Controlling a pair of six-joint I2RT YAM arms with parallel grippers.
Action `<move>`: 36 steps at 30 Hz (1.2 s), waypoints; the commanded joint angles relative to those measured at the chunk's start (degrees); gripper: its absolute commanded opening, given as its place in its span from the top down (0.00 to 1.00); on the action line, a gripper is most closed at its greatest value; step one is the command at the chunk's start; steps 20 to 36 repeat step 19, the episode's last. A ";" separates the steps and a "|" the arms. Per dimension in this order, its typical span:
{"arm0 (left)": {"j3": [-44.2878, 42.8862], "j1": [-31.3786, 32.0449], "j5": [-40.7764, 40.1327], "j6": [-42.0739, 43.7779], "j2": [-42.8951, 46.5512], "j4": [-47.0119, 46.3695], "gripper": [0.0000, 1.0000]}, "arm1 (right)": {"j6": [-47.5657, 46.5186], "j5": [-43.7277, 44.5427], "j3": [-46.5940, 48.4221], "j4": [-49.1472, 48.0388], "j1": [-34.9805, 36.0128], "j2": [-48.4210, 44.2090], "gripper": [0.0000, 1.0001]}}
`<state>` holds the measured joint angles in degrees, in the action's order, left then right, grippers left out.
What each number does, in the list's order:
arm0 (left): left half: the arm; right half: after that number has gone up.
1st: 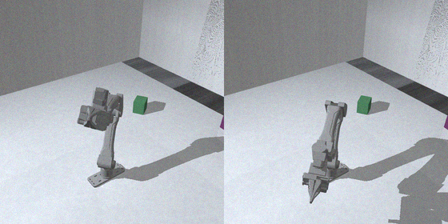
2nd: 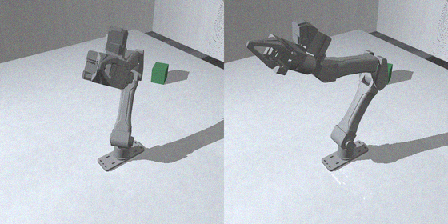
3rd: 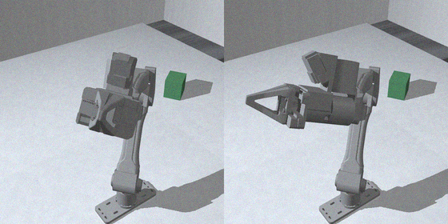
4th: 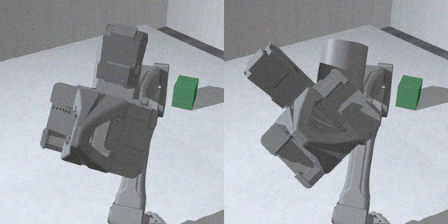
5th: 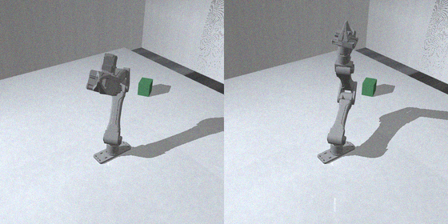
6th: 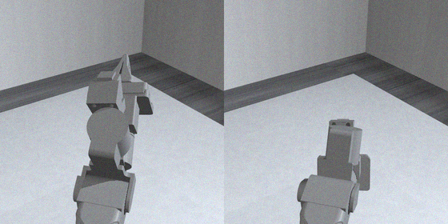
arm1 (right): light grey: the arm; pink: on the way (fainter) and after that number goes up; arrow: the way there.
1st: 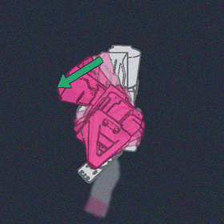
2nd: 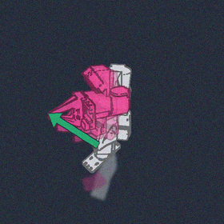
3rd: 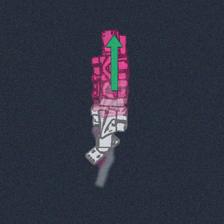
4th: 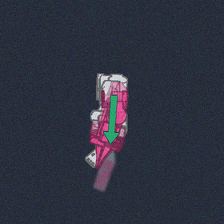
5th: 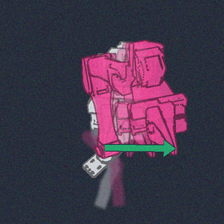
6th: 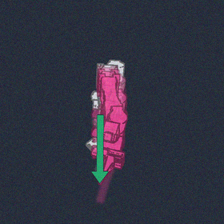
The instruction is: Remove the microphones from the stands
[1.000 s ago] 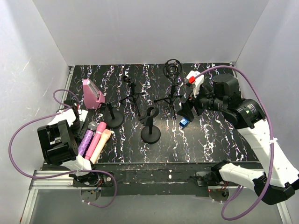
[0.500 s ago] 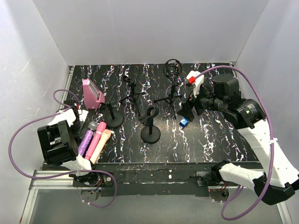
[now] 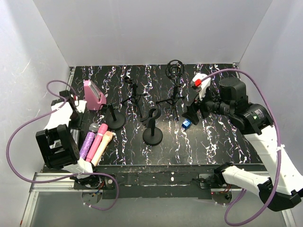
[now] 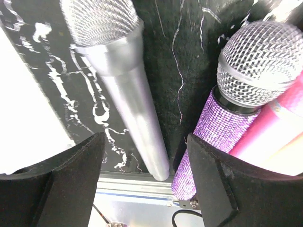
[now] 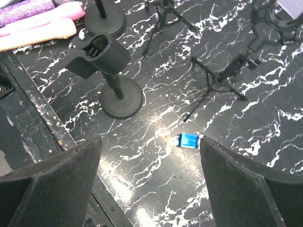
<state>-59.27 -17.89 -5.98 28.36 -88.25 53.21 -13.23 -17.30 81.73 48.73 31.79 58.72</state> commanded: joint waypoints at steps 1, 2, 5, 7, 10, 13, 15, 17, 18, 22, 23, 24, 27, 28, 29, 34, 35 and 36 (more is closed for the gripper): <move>-10.32 0.05 3.60 -3.48 3.78 8.82 0.30 | 3.56 6.04 2.10 1.36 -0.85 -0.71 0.09; -13.30 -0.04 4.13 -3.92 3.96 10.67 0.29 | 3.65 7.18 3.33 3.72 -1.03 -0.28 0.08; -25.42 -0.04 8.59 -5.06 3.61 16.38 0.24 | 7.06 12.88 7.11 9.09 -2.17 2.09 0.05; -33.15 0.22 12.37 -5.94 3.17 17.80 0.18 | 14.08 21.90 8.61 10.76 -2.79 3.41 0.05; -40.12 0.49 19.14 -7.44 3.43 14.48 0.02 | 21.56 35.28 13.08 16.03 -3.05 7.71 0.04; -41.28 0.49 26.43 -8.23 3.61 8.95 0.02 | 22.03 39.70 12.23 12.11 -3.40 7.12 0.03; -41.19 0.58 29.87 -9.28 3.08 5.95 0.02 | 21.06 41.11 11.52 9.20 -3.75 7.11 0.04; -40.67 0.75 33.39 -10.07 2.56 3.05 0.02 | 21.41 41.56 12.30 8.40 -4.63 7.81 0.05; -40.67 0.93 34.27 -10.60 2.38 1.47 0.02 | 21.67 41.21 12.74 7.96 -4.98 7.99 0.05; -40.49 1.36 35.15 -11.30 2.12 0.07 0.02 | 21.50 41.21 13.18 7.52 -5.25 7.99 0.04; -40.49 1.36 35.15 -11.30 2.12 0.07 0.02 | 21.50 41.21 13.18 7.52 -5.25 7.99 0.04; -40.49 1.36 35.15 -11.30 2.12 0.07 0.02 | 21.50 41.21 13.18 7.52 -5.25 7.99 0.04; -40.49 1.36 35.15 -11.30 2.12 0.07 0.02 | 21.50 41.21 13.18 7.52 -5.25 7.99 0.04; -40.49 1.36 35.15 -11.30 2.12 0.07 0.02 | 21.50 41.21 13.18 7.52 -5.25 7.99 0.04; -40.49 1.36 35.15 -11.30 2.12 0.07 0.02 | 21.50 41.21 13.18 7.52 -5.25 7.99 0.04; -40.49 1.36 35.15 -11.30 2.12 0.07 0.02 | 21.50 41.21 13.18 7.52 -5.25 7.99 0.04; -40.49 1.36 35.15 -11.30 2.12 0.07 0.02 | 21.50 41.21 13.18 7.52 -5.25 7.99 0.04; -40.49 1.36 35.15 -11.30 2.12 0.07 0.02 | 21.50 41.21 13.18 7.52 -5.25 7.99 0.04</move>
